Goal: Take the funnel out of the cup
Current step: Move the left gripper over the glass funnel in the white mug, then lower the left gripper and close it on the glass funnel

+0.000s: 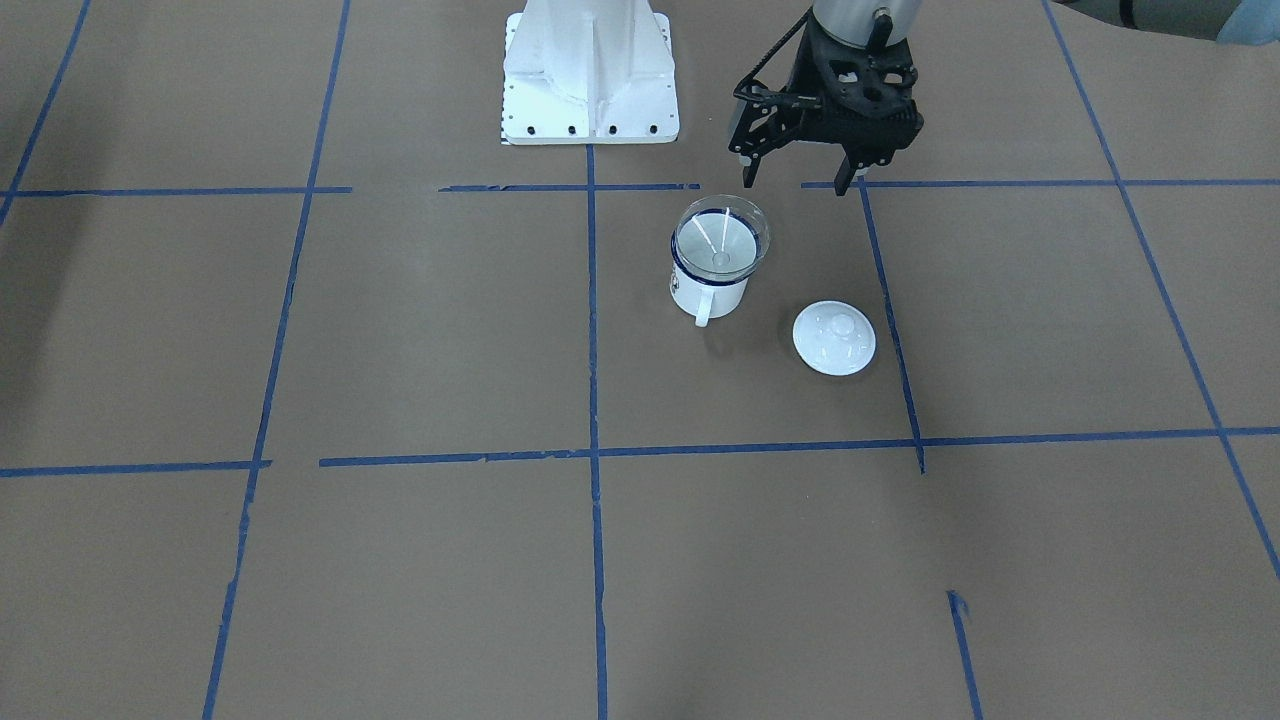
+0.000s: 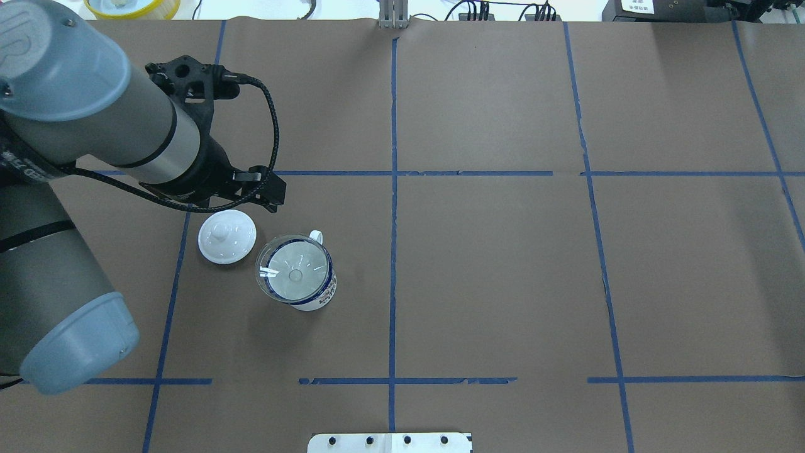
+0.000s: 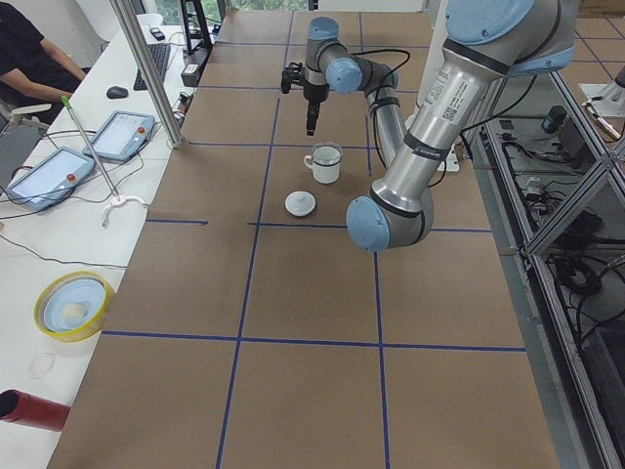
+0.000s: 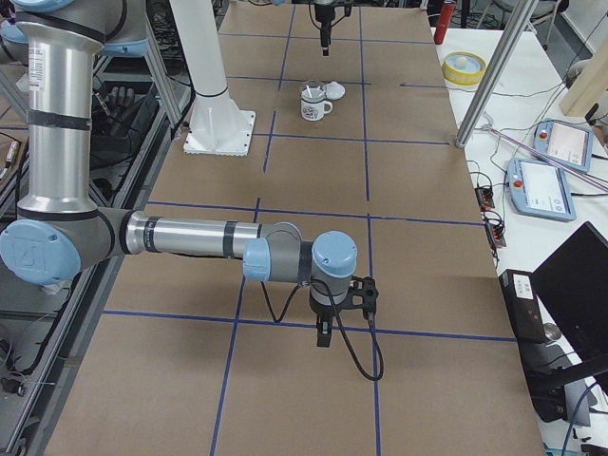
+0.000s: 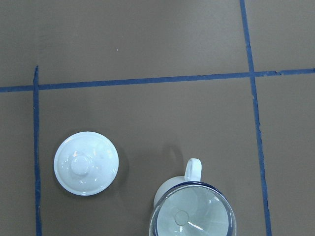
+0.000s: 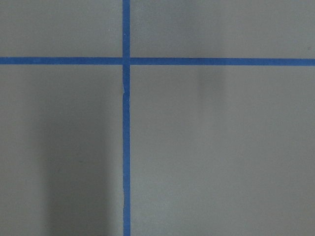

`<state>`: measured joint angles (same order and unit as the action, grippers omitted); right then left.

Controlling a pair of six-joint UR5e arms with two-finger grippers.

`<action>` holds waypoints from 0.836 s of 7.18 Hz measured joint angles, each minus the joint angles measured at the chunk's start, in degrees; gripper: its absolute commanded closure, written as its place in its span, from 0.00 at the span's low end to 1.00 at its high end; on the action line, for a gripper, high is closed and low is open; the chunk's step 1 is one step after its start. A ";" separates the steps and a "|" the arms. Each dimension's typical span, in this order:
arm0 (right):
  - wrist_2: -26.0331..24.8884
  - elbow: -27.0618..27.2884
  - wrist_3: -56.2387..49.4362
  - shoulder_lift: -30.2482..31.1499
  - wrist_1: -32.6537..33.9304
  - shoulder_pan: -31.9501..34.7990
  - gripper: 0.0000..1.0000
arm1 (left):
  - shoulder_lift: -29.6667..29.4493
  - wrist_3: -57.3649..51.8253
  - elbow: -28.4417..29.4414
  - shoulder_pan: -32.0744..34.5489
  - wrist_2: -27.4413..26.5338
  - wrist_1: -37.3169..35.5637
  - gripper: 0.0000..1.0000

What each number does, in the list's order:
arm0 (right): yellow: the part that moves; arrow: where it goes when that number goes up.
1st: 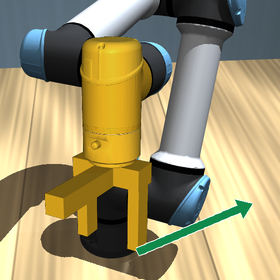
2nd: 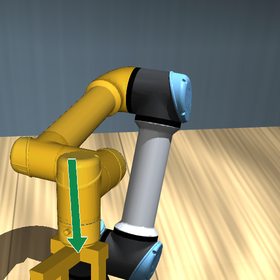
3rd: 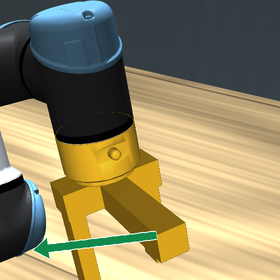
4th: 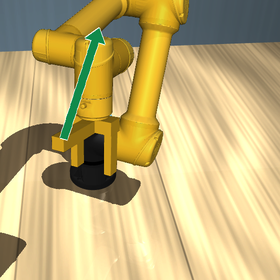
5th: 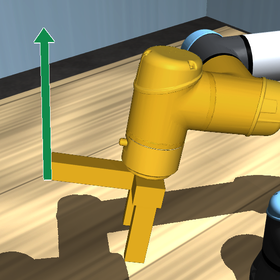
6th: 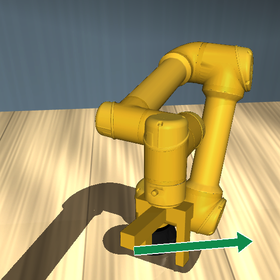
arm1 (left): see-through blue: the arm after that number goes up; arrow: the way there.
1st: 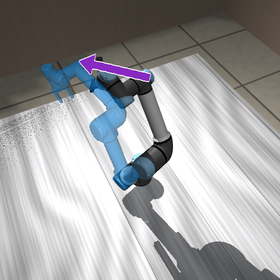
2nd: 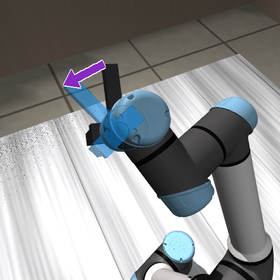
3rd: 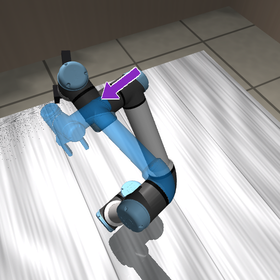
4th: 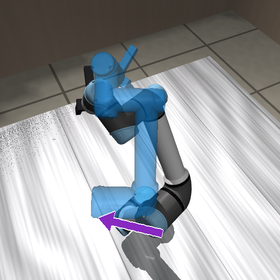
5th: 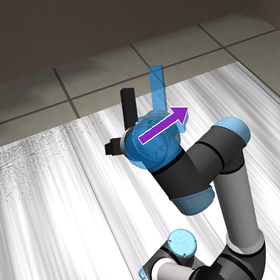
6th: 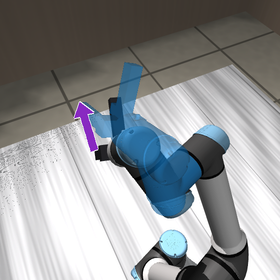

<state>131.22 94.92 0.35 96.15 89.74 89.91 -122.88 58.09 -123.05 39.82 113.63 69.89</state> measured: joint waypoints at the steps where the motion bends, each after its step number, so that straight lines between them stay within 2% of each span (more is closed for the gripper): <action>1: 0.00 0.00 0.00 0.00 0.00 0.00 0.00 | -1.24 0.03 1.50 -1.14 -0.47 -0.11 0.00; 4: 0.00 0.00 0.00 0.00 0.00 0.00 0.00 | -4.34 4.32 7.43 -6.92 -4.91 0.72 0.02; 6: 0.00 0.00 0.00 0.00 0.00 0.00 0.00 | -5.01 7.90 11.75 -9.97 -6.76 4.27 0.10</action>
<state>131.22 94.92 0.35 96.15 89.74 89.91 -127.89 65.99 -111.30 29.84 106.87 74.17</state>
